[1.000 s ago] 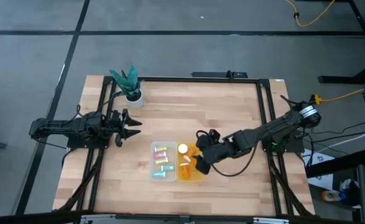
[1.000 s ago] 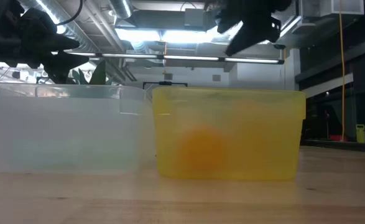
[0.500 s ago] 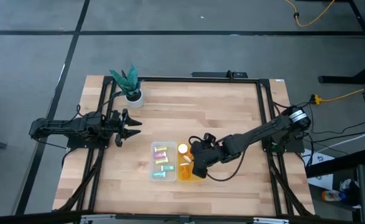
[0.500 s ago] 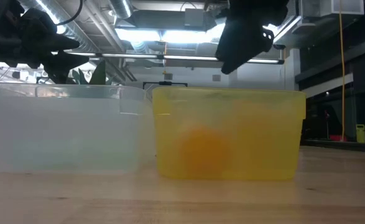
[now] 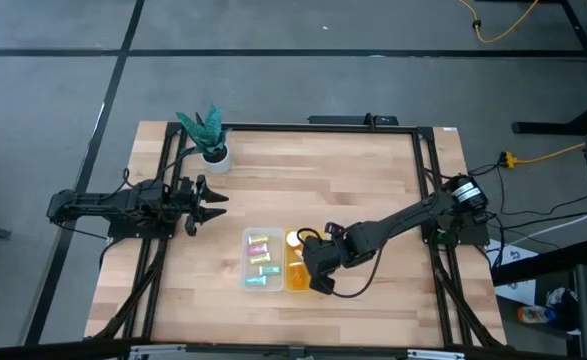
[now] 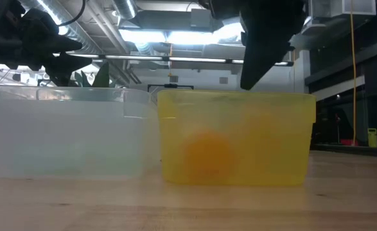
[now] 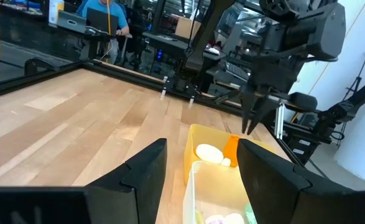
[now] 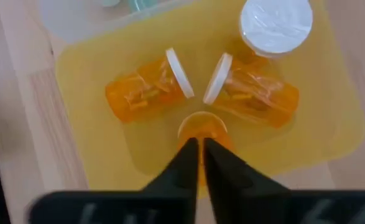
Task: Pick and place medicine bottles into bin by pill shape (circle, oval)
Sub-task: Adjust the orange capsule bottles in the yellow bin
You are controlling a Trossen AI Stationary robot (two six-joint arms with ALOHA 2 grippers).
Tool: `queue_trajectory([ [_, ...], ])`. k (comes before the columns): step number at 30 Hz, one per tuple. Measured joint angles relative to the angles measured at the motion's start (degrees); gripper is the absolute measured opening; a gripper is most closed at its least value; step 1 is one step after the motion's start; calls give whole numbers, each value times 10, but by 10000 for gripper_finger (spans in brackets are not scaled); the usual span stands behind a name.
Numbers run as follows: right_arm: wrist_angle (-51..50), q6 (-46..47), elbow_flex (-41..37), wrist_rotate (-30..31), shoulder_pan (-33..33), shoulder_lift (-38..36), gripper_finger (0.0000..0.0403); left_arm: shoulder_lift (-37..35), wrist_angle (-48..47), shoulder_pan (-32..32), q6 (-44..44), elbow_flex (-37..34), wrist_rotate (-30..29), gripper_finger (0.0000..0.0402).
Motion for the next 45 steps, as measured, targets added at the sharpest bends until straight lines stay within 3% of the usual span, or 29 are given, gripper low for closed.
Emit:
queue_trajectory([
  [3,3,-1,0,-1,0,0,8,0,0,0,0,0,0,190],
  [9,12,-2,-4,-41,0,4,5,0,0,0,0,0,0,190],
  [45,92,-62,-7,-73,-51,51,2,0,0,0,0,0,0,190],
])
